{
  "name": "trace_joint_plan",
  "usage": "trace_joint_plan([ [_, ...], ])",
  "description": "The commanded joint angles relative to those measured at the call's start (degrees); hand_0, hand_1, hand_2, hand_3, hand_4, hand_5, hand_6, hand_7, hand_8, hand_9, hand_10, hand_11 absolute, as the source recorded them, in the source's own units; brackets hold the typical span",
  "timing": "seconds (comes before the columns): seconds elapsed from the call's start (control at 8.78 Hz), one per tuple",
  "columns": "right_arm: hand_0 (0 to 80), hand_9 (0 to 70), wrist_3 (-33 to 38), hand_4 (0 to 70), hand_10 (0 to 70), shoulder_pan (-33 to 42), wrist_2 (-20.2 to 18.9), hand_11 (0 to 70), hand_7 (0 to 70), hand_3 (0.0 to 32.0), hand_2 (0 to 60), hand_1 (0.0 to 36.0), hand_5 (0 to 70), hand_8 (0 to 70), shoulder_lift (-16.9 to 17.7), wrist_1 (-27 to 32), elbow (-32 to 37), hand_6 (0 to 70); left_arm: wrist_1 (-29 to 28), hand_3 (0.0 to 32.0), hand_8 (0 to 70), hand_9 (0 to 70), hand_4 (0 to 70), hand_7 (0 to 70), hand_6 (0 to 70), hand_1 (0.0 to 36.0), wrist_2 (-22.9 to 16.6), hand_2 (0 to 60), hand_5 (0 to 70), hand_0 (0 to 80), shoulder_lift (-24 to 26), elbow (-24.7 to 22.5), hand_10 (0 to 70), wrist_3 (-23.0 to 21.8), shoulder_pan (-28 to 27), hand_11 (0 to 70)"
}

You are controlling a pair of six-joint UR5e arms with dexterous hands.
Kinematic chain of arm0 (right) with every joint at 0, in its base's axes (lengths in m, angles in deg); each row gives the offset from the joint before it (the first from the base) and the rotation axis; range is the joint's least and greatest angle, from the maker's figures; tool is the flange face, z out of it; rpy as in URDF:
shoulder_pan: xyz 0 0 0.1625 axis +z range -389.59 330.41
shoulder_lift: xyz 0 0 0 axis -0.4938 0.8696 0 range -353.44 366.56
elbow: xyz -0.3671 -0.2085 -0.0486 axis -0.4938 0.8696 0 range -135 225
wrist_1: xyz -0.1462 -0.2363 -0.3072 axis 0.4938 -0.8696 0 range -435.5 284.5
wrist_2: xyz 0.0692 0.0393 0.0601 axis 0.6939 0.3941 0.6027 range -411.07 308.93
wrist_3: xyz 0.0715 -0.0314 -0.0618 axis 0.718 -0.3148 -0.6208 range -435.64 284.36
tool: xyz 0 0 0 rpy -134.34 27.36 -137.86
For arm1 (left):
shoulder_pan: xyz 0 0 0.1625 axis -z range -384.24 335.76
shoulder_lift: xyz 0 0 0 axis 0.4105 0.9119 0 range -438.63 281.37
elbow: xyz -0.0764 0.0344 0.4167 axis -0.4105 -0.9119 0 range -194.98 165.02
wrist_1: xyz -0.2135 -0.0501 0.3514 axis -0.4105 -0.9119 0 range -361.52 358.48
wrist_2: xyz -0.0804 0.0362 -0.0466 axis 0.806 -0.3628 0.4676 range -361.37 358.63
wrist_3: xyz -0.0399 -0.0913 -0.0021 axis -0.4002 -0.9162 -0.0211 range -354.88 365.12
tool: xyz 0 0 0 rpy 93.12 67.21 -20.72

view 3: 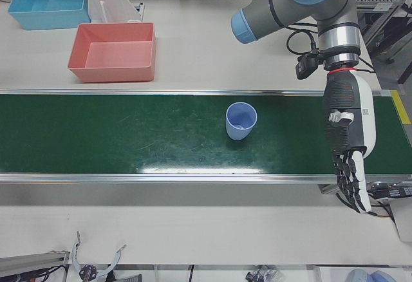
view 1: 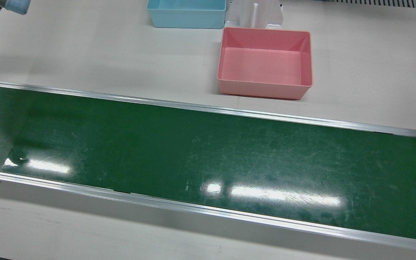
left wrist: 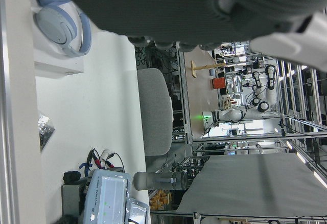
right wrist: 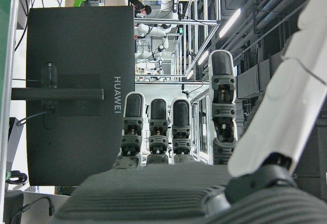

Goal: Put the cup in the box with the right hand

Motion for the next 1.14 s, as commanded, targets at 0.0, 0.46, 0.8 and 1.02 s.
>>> trace_joint_plan([
  [0.0,50.2,31.1,0.0,61.2,22.3,0.0,0.0,32.5,52.3,0.0,0.0,10.5,5.1,18.9,0.0,0.0,0.0,13.9,0.0,0.0,0.0,0.0,0.0,0.0,0.0,0.0,0.0,0.0,0.0,0.0,0.0,0.0,0.0,0.0,0.0,0.0],
  [0.46,50.3,31.8,0.0,61.9,23.2,0.0,0.0,33.7,53.6,0.0,0.0,10.6,5.2,19.2,0.0,-0.1,0.0,14.3,0.0,0.0,0.0,0.0,0.0,0.0,0.0,0.0,0.0,0.0,0.0,0.0,0.0,0.0,0.0,0.0,0.0,0.0],
  [0.8,50.4,31.5,0.0,61.8,23.0,0.0,0.0,33.4,53.3,0.0,0.0,10.6,5.2,19.1,0.0,0.0,-0.1,14.3,0.0,0.0,0.0,0.0,0.0,0.0,0.0,0.0,0.0,0.0,0.0,0.0,0.0,0.0,0.0,0.0,0.0,0.0],
  [1.02,50.3,31.9,0.0,62.0,23.4,0.0,0.0,34.0,53.5,0.0,0.0,10.6,5.2,19.3,0.0,-0.1,0.0,14.3,0.0,0.0,0.0,0.0,0.0,0.0,0.0,0.0,0.0,0.0,0.0,0.0,0.0,0.0,0.0,-0.1,-0.1,0.0],
])
